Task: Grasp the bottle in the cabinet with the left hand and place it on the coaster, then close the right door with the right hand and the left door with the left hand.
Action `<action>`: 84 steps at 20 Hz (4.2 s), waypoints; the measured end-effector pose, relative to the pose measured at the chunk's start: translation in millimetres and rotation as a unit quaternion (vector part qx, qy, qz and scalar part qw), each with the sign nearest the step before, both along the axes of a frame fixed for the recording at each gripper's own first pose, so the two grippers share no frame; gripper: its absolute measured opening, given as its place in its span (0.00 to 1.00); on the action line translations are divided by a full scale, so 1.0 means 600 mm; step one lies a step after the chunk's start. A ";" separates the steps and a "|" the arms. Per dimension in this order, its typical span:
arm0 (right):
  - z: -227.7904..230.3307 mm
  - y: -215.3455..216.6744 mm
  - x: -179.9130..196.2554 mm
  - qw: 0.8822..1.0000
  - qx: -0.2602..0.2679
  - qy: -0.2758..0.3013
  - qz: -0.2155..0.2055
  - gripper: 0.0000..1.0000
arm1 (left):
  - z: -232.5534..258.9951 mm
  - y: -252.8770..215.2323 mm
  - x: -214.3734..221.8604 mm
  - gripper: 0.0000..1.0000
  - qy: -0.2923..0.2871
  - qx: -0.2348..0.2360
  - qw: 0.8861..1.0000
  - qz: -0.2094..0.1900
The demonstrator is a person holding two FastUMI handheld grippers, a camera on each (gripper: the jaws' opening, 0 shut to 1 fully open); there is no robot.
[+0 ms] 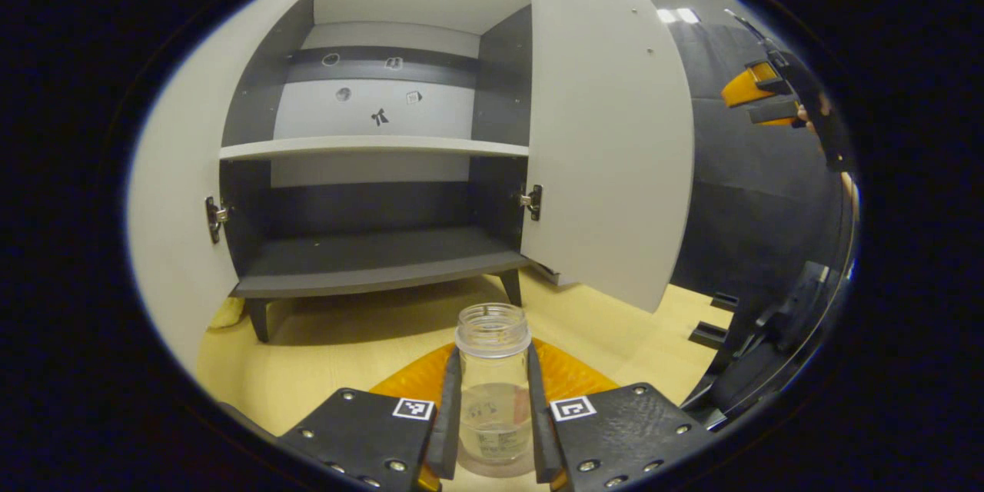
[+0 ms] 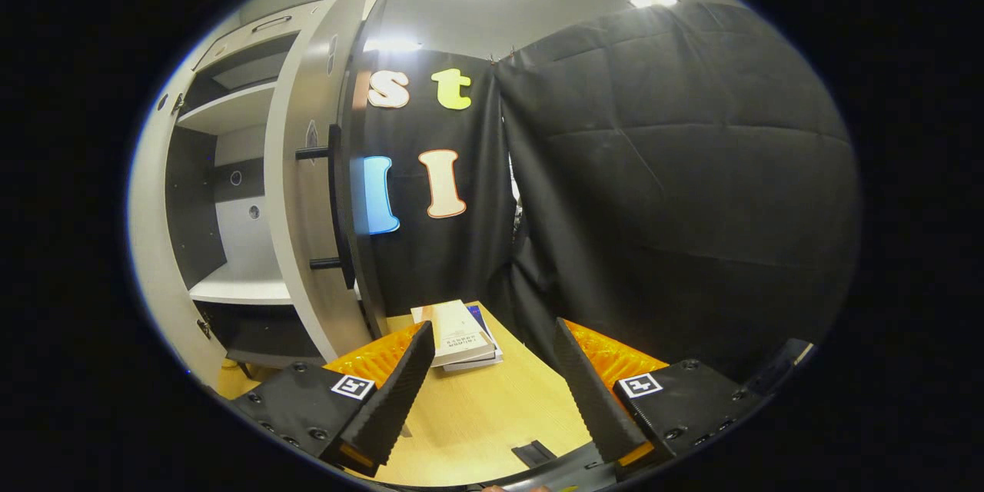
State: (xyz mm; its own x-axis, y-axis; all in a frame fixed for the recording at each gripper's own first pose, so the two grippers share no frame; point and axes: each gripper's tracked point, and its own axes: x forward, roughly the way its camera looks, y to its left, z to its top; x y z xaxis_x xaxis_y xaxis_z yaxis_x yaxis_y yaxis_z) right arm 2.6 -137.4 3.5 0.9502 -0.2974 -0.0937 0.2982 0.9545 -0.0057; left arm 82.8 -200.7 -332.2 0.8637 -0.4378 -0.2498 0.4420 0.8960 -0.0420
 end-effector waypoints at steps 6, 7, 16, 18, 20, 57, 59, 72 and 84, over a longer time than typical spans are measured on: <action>-0.007 0.011 -0.016 1.000 0.004 0.006 -0.006 0.99 | 0.001 0.001 -0.020 0.45 0.001 -0.009 1.000 -0.008; -0.008 0.012 -0.016 1.000 0.005 0.007 -0.006 0.99 | 0.001 0.001 -0.025 0.46 0.006 -0.017 1.000 -0.010; 0.026 0.012 -0.001 1.000 -0.017 -0.004 -0.001 0.95 | 0.095 0.034 -0.086 0.90 0.014 -0.067 0.998 0.004; 0.045 0.007 0.024 1.000 -0.022 -0.018 0.010 0.95 | 0.148 0.073 -0.109 0.91 0.013 -0.085 0.996 0.035; 0.064 0.002 0.050 0.999 -0.020 -0.033 0.025 0.95 | 0.207 0.124 -0.125 0.91 -0.004 -0.092 0.992 0.082; 0.114 0.156 0.144 0.964 -0.020 -0.015 0.266 0.97 | 0.507 0.331 -0.122 0.91 -0.070 0.005 0.938 0.339; 0.112 0.184 0.143 0.963 -0.018 -0.017 0.269 0.91 | 0.500 0.326 -0.125 0.90 -0.066 0.008 0.945 0.321; 0.092 0.375 0.130 0.948 0.002 -0.027 0.318 0.97 | 0.481 0.401 -0.210 0.90 -0.053 0.025 0.943 0.327; 0.058 0.343 0.131 0.964 0.023 -0.020 0.265 0.97 | 0.535 0.614 -0.201 0.91 -0.097 0.003 0.922 0.375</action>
State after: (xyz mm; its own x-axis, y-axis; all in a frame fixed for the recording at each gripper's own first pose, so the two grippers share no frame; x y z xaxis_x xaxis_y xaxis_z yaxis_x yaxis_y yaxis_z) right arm 81.5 68.5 38.1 0.9706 0.2342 -0.0556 -0.2321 0.9718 0.0422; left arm -37.8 167.6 -11.2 0.9519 0.3008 -0.0588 -0.3024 0.9529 -0.0206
